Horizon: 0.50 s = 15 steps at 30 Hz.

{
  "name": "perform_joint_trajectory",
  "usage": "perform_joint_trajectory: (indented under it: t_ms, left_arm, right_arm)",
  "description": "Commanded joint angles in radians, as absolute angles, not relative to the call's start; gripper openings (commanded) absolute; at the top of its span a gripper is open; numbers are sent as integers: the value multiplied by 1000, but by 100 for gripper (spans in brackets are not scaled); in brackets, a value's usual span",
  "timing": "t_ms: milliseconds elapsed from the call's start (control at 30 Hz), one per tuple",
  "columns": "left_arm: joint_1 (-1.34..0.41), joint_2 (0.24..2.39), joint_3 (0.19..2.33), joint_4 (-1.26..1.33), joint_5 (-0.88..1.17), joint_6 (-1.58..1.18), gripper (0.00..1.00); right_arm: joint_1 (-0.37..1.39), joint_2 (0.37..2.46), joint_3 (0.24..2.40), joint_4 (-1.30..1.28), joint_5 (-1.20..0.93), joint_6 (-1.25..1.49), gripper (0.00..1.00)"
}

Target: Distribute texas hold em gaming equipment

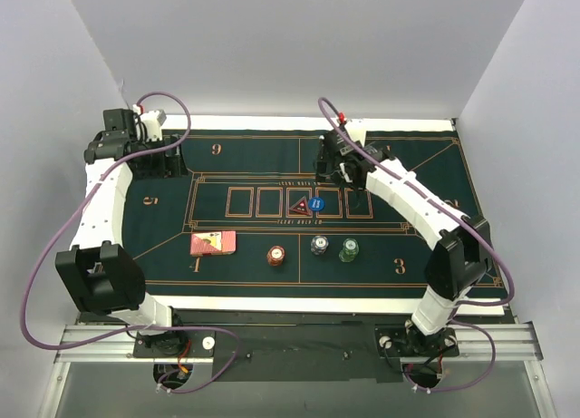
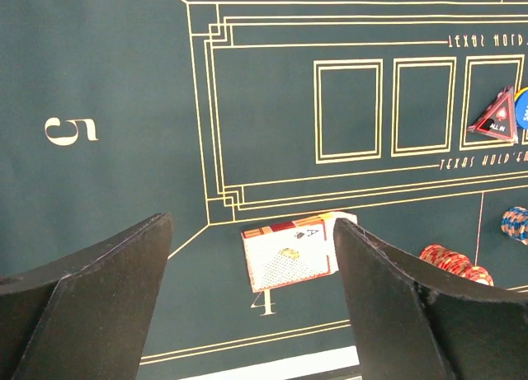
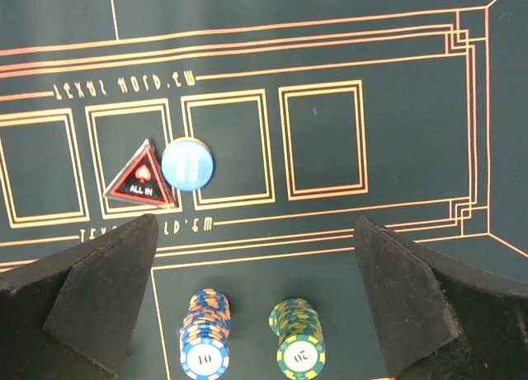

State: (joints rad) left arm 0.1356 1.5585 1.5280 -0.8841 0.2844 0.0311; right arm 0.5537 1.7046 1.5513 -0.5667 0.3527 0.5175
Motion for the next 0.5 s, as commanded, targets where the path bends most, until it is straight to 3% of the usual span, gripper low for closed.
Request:
perform_joint_trajectory:
  t_ms: [0,267,467]
  left_arm:
    - [153,1517,1568,-914,310,58,92]
    - [156,1534,1591,-922,327,45,95]
    - [156,1555,1605,-923,330,46,95]
  right_arm:
    - [587,1747,1511,-566,405,496,100]
    - [604,1879,1545,-511,310,508,96]
    - [617,1969,1574,-482,233,517,87]
